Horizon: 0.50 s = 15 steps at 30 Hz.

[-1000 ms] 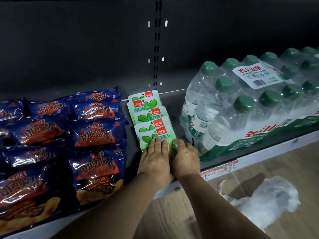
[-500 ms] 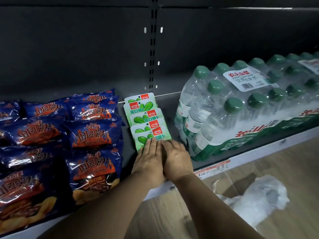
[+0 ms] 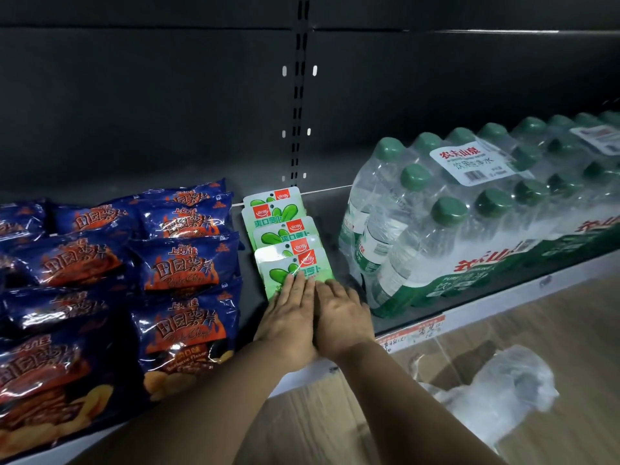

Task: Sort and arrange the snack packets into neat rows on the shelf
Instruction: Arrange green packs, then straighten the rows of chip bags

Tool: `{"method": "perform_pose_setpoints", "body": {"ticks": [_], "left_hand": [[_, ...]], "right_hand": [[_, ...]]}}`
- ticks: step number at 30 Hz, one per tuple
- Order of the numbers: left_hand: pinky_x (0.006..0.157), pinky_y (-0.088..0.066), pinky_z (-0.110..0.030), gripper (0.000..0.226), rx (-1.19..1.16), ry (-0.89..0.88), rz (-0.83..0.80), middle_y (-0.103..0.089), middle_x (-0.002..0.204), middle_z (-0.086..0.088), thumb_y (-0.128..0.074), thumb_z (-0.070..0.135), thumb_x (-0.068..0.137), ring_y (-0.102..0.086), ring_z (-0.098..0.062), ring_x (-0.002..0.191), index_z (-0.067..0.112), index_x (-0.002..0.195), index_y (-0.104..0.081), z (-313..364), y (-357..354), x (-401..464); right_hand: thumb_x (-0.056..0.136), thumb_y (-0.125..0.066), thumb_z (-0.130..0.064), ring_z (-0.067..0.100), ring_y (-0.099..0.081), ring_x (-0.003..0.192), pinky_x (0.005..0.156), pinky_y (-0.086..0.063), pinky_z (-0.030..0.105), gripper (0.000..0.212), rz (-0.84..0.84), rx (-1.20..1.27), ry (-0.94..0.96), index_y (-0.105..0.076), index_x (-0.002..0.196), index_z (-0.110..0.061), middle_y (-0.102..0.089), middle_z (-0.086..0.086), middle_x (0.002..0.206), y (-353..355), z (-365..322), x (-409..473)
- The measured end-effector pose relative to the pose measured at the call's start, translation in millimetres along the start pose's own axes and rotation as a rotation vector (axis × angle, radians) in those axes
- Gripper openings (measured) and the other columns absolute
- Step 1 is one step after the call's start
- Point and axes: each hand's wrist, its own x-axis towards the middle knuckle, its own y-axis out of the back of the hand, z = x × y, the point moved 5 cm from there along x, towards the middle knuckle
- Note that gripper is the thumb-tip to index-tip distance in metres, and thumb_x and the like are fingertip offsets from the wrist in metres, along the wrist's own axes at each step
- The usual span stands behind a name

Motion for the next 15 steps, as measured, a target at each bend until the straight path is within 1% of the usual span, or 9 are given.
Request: {"method": "perform_pose_setpoints", "body": {"ticks": [3,6,8,10,12,15], "left_hand": [[0.118,0.009,-0.03,0.103,-0.066,0.055,0.085,0.023,0.157,-0.004,-0.06,0.048,0.084,0.023,-0.02,0.144,0.014,0.151,0.011,3.2,1.7,-8.7],[0.116,0.009,-0.03,0.104,-0.156,0.132,0.153,0.025,0.156,-0.006,-0.061,0.05,0.083,0.025,-0.021,0.143,0.016,0.151,0.01,6.6,1.3,-17.6],[0.117,0.006,-0.031,0.102,-0.208,0.199,0.178,0.027,0.155,-0.009,-0.059,0.049,0.085,0.024,-0.023,0.143,0.017,0.151,0.011,5.7,-0.3,-21.7],[0.118,0.0,-0.032,0.102,-0.268,0.277,0.181,0.026,0.155,-0.014,-0.059,0.047,0.086,0.019,-0.027,0.145,0.014,0.15,0.012,1.6,-3.6,-25.1],[0.118,-0.009,-0.033,0.099,-0.403,0.357,0.197,0.016,0.157,-0.015,-0.06,0.041,0.087,0.006,-0.029,0.147,0.011,0.151,0.01,-3.0,-7.1,-27.1],[0.115,-0.024,-0.036,0.096,-0.641,0.447,0.266,-0.009,0.157,-0.012,-0.066,0.026,0.083,-0.015,-0.026,0.145,0.011,0.152,-0.001,-10.8,-10.3,-26.2]], "right_hand": [[0.097,-0.037,-0.027,0.026,-0.031,0.133,0.105,-0.032,0.037,0.044,0.018,0.044,-0.032,-0.034,0.141,-0.023,-0.031,0.003,0.148,2.9,0.2,2.4],[0.098,-0.037,-0.026,0.027,-0.029,0.135,0.108,-0.03,0.035,0.046,0.032,0.11,-0.074,-0.032,0.143,-0.022,-0.028,0.007,0.15,5.1,1.9,3.4],[0.096,-0.041,-0.024,0.027,-0.031,0.135,0.108,-0.029,0.034,0.049,0.035,0.174,-0.099,-0.032,0.144,-0.021,-0.029,0.009,0.149,5.9,3.3,3.4],[0.094,-0.045,-0.022,0.028,-0.035,0.131,0.106,-0.032,0.034,0.049,0.039,0.245,-0.126,-0.033,0.142,-0.018,-0.033,0.01,0.145,4.3,5.3,4.0],[0.093,-0.046,-0.022,0.028,-0.04,0.127,0.103,-0.034,0.033,0.047,0.049,0.337,-0.164,-0.036,0.138,-0.016,-0.039,0.01,0.141,2.0,8.3,5.1],[0.09,-0.049,-0.018,0.028,-0.042,0.126,0.104,-0.034,0.033,0.048,0.046,0.452,-0.238,-0.037,0.137,-0.014,-0.043,0.011,0.137,0.6,11.7,7.5]]}}
